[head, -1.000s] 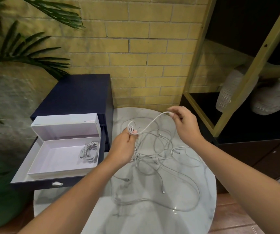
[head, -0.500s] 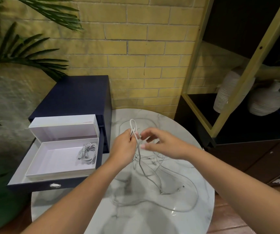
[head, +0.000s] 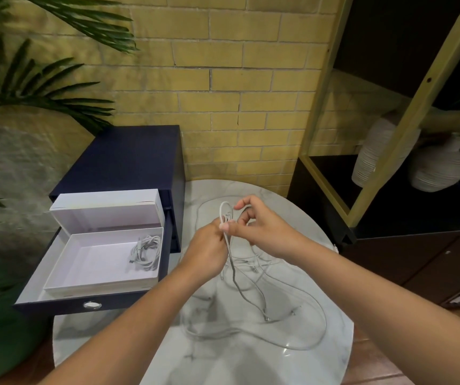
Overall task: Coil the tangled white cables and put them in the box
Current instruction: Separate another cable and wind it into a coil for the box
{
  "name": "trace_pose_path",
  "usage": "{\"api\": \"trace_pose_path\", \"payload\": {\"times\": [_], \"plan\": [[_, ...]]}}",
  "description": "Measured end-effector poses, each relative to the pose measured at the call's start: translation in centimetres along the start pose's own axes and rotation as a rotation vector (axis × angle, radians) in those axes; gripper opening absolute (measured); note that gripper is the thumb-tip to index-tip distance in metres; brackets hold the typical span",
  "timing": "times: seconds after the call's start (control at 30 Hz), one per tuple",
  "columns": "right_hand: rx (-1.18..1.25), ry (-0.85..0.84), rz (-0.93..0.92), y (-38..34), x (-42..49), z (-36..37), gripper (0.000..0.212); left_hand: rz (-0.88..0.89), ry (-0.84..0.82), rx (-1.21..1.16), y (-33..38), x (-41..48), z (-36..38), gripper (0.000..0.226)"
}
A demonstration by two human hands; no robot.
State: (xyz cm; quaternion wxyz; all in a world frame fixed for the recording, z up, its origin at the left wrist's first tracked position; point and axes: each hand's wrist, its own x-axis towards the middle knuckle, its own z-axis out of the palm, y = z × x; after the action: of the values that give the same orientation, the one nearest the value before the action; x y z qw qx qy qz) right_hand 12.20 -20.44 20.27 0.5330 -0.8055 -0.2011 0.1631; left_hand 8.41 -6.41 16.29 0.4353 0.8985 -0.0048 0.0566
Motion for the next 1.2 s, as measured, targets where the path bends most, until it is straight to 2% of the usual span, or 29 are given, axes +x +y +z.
{"api": "trace_pose_path", "payload": {"times": [0.07, 0.13, 0.27, 0.37, 0.43, 0.53, 0.63, 0.77, 0.87, 0.97, 1.07, 1.2], "plan": [[-0.021, 0.069, -0.034, 0.1, 0.3, -0.1, 0.049, 0.004, -0.04, 0.023, 0.3, 0.0, 0.0, 0.037], [-0.039, 0.065, -0.046, -0.2, 0.6, -0.2, 0.046, -0.016, -0.079, 0.022, 0.3, 0.0, 0.2, 0.037], [-0.138, 0.059, -0.061, -0.7, 0.6, -0.4, 0.022, -0.034, -0.064, -0.01, 0.1, 0.1, 0.4, 0.039], [-0.132, 0.11, -0.023, 0.0, 0.4, -1.3, 0.009, -0.105, 0.03, -0.243, -0.2, 0.5, 0.1, 0.033], [-0.22, 0.128, 0.0, 0.7, 0.3, -2.0, 0.005, -0.146, 0.093, -0.448, -0.7, 0.6, -0.1, 0.032], [-0.662, 0.106, -0.018, 2.4, 0.4, -3.4, 0.018, -0.18, 0.147, -0.674, -0.7, 0.9, -0.4, 0.036], [-0.821, 0.084, -0.081, 3.7, 0.7, -3.4, 0.042, -0.244, 0.131, -0.863, 0.5, 1.0, -0.6, 0.034], [-0.805, 0.257, -0.28, 3.7, 0.8, -2.2, 0.06, -0.288, -0.006, -1.015, 1.5, 1.0, -0.8, 0.033], [-0.689, 0.235, -0.44, 3.3, 1.6, -2.1, 0.063, -0.307, -0.145, -1.02, 1.8, 0.6, -0.9, 0.033], [-0.635, 0.124, -0.519, 3.0, 2.3, -2.4, 0.045, -0.333, -0.247, -0.99, 1.8, 0.2, -1.0, 0.032], [-0.449, 0.051, -0.449, 2.5, 2.1, -2.6, 0.02, -0.363, -0.298, -0.983, 1.7, 0.1, -1.2, 0.034], [-0.266, 0.015, -0.334, 2.4, 2.0, -2.6, 0.013, -0.37, -0.33, -0.96, 1.6, -0.1, -1.2, 0.039]]}}
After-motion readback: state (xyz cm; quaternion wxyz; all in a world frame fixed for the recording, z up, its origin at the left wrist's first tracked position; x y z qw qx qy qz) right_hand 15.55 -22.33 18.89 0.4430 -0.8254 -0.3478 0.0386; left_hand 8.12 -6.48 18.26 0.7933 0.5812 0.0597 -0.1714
